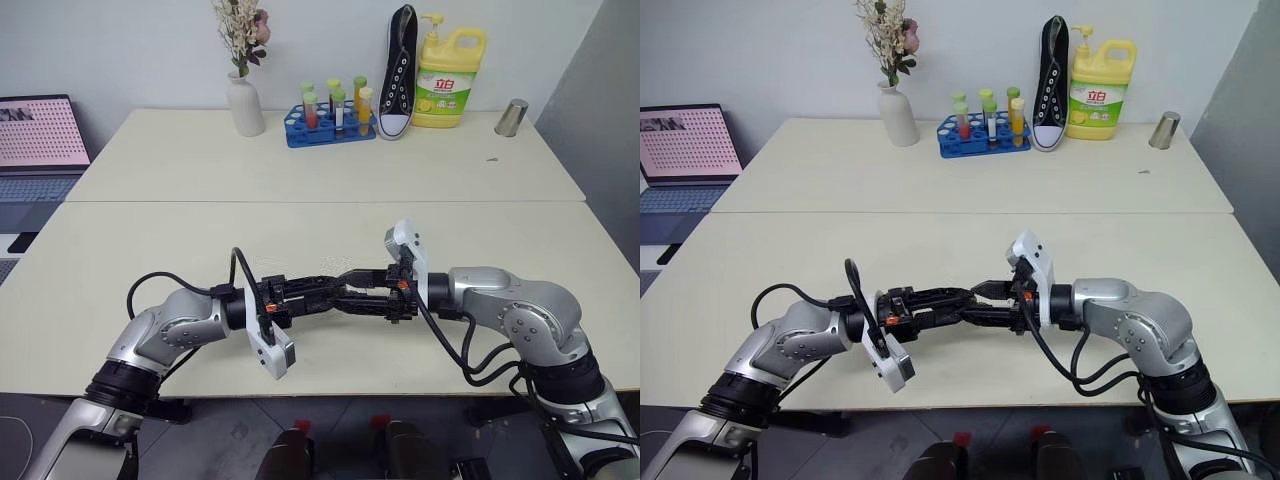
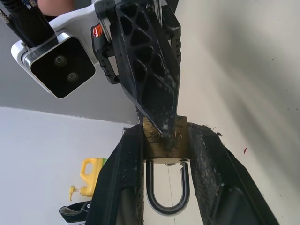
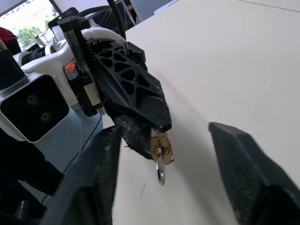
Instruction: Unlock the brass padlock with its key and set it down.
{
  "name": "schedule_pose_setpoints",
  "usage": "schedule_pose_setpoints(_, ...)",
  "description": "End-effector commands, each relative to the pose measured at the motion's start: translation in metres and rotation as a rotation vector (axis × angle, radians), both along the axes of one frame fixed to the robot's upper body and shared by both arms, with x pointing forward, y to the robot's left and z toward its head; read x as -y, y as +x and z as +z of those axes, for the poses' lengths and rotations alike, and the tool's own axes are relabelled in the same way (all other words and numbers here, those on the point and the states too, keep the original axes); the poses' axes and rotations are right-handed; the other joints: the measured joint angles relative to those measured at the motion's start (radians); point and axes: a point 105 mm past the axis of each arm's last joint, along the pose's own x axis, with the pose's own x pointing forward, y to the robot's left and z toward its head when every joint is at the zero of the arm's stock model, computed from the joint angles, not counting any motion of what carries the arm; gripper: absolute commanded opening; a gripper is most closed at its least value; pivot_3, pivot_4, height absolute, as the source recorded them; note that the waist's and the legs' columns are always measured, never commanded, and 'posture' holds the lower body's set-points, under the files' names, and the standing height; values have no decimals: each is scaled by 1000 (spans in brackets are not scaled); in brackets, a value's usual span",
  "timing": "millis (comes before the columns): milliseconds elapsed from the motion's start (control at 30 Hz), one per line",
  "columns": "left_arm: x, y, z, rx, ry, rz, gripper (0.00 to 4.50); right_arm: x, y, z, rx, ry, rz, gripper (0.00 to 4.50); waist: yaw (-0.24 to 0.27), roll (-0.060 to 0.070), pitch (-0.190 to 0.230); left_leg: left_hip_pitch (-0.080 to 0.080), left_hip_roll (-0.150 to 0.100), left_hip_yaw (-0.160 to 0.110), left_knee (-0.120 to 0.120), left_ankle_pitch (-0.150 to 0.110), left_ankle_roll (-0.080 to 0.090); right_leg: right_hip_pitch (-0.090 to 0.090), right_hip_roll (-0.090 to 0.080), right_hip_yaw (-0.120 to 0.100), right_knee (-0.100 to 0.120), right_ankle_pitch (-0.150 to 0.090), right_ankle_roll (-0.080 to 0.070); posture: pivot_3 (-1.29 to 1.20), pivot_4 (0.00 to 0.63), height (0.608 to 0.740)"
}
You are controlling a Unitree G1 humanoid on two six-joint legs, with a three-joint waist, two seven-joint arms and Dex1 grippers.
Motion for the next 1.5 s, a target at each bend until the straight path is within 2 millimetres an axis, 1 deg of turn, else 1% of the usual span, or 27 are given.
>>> schedule_pose_setpoints(33,2,-4,10,26,-31,-18,979,-2,-1,9,40,15,21,1407,0,0,0,0,0,0,0,0,0,0,0,0,0,0,0,0,150,740)
schedule_pose_setpoints(133,2,-4,10,25,-32,-18,979,-2,-2,9,42,16,24,304,0,0,0,0,0,0,0,0,0,0,0,0,0,0,0,0,150,740)
schedule_pose_setpoints(167,2,-4,10,25,-32,-18,979,-2,-2,9,45,16,26,132,0,0,0,0,0,0,0,0,0,0,0,0,0,0,0,0,150,740)
schedule_pose_setpoints(367,2,-4,9,18,-33,-13,979,-3,-2,11,59,16,36,137,0,0,0,0,0,0,0,0,0,0,0,0,0,0,0,0,150,740)
schedule_pose_setpoints(467,2,-7,10,20,-41,-23,979,-4,-2,13,64,24,37,137,0,0,0,0,0,0,0,0,0,0,0,0,0,0,0,0,150,740)
schedule_pose_setpoints(567,1,-9,8,-23,-60,-21,979,-4,-3,13,66,26,43,137,0,0,0,0,0,0,0,0,0,0,0,0,0,0,0,0,150,740)
schedule_pose_setpoints(633,-1,-10,11,-45,-86,-18,1710,-4,-3,13,67,25,44,137,0,0,0,0,0,0,0,0,0,0,0,0,0,0,0,0,150,740)
schedule_pose_setpoints(700,-3,-17,10,-77,-95,-30,2224,-3,-2,11,70,14,40,137,0,0,0,0,0,0,0,0,0,0,0,0,0,0,0,0,150,740)
schedule_pose_setpoints(767,-5,-23,7,-101,-90,-37,2859,-1,-1,9,75,4,36,137,-2,0,0,0,0,0,0,0,0,0,0,0,0,0,0,0,150,740)
schedule_pose_setpoints(867,-7,-22,10,-102,-115,14,3785,4,4,6,115,-37,21,137,0,0,0,0,0,0,0,0,0,0,0,0,0,0,0,0,150,740)
schedule_pose_setpoints(1000,-6,-25,17,-128,-187,28,3790,9,8,5,147,-63,10,137,0,0,0,0,0,0,0,0,0,0,0,0,0,0,0,0,150,740)
schedule_pose_setpoints(1033,-7,-25,19,-134,-200,35,3402,11,9,4,157,-71,8,137,0,0,0,0,0,0,0,0,0,0,0,0,0,0,0,0,150,740)
schedule_pose_setpoints(1067,-10,-21,22,-156,-230,63,3186,12,10,4,169,-81,9,137,0,0,0,0,0,0,0,0,0,0,0,0,0,0,0,0,150,740)
schedule_pose_setpoints(1100,-14,-14,24,-177,-255,98,2904,14,10,3,180,-91,10,137,1,0,0,0,0,0,0,0,0,0,0,0,0,0,0,0,150,740)
schedule_pose_setpoints(1133,-20,-5,26,-237,-297,150,2588,15,10,3,190,-98,14,137,0,0,0,0,0,0,0,0,0,0,0,0,0,0,0,0,150,740)
schedule_pose_setpoints(1200,-28,8,28,-329,-362,217,1935,17,9,3,205,-107,24,137,0,0,0,0,0,0,0,0,0,0,0,0,0,0,0,0,150,740)
schedule_pose_setpoints(1233,-29,11,26,-391,-378,227,1650,16,7,3,215,-107,37,137,0,0,0,0,0,0,0,0,0,0,0,0,0,0,0,0,150,740)
schedule_pose_setpoints(1300,-28,16,24,-496,-406,237,906,15,4,4,227,-106,58,137,-1,0,0,0,0,0,0,0,0,0,0,0,0,0,0,0,150,740)
schedule_pose_setpoints(1333,-26,19,21,-588,-424,242,657,14,2,6,244,-97,73,137,0,0,0,0,0,0,0,0,0,0,0,0,0,0,0,0,150,740)
schedule_pose_setpoints(1400,-22,22,17,-710,-438,243,56,11,-1,8,261,-83,88,137,0,0,0,0,0,0,0,0,0,0,0,0,0,0,0,0,150,740)
schedule_pose_setpoints(1467,-17,23,15,-786,-437,235,0,9,-3,10,266,-70,94,137,0,0,0,0,0,0,0,0,0,0,0,0,0,0,0,0,150,740)
schedule_pose_setpoints(1500,-13,23,13,-873,-451,227,0,8,-4,11,269,-62,98,137,0,0,0,0,0,0,0,0,0,0,0,0,0,0,0,0,150,740)
